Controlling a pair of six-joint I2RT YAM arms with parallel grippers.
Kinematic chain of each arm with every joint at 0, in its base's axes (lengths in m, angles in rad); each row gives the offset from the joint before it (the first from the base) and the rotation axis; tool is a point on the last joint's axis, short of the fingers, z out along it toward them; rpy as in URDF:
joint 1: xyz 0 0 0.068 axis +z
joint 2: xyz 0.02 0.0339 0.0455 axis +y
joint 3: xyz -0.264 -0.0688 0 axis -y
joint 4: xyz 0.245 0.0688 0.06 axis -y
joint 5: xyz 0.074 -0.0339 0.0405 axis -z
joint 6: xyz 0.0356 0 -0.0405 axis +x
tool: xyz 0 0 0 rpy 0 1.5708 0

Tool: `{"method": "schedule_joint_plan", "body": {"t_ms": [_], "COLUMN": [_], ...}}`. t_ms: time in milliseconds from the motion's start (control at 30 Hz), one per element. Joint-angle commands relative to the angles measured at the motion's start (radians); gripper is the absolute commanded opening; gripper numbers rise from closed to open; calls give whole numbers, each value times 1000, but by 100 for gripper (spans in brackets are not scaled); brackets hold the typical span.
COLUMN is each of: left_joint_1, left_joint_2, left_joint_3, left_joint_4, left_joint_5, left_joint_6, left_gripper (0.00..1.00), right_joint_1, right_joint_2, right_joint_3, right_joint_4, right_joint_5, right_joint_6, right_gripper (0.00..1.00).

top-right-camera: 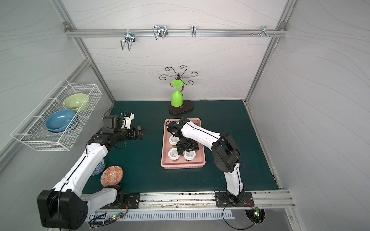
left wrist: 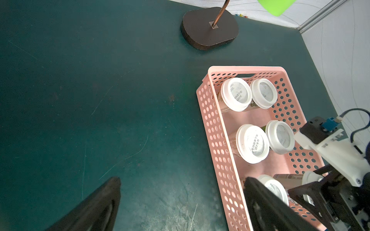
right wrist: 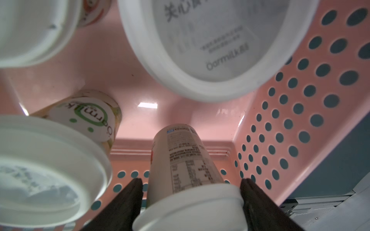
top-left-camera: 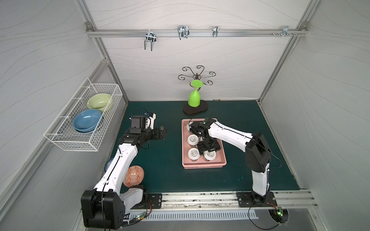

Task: Put the yogurt in the basket
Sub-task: Place the yogurt in the basket, then reset both arms

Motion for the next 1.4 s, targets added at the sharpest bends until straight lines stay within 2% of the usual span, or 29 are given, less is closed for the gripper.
{"method": "schedule_joint_plan", "body": {"t_ms": [0, 200, 367, 467, 733, 933, 1167, 1367], "left_joint_1": [6, 8, 8, 8, 11, 17, 17, 17], "left_joint_2": [-9, -11, -10, -10, -9, -3, 15, 81], "left_joint_3": [4, 4, -4, -3, -15, -33, -48, -88], "left_joint_4": [46, 42, 52, 52, 62, 107, 187, 329], "left_joint_5": [-8, -5, -1, -6, -44, -122, -209, -224], "left_joint_6": [12, 15, 15, 18, 41, 54, 75, 110], "left_gripper": [99, 99, 99, 99, 99, 99, 99, 99], "right_joint_1": [7, 0, 0, 0, 0, -28, -181, -294], "right_joint_2": [20, 51, 58, 40, -109, -236, -407, -605], "right_joint_3": [21, 11, 20, 35, 97, 117, 23, -165], "right_joint_4": [17, 42, 43, 32, -20, -18, 136, 426], "right_joint_5": [28, 48, 56, 55, 110, 236, 241, 284], "right_joint_6": [-15, -22, -16, -14, -20, -64, -126, -263], "right_gripper": [79, 82, 91, 92, 99, 99, 99, 99]}}
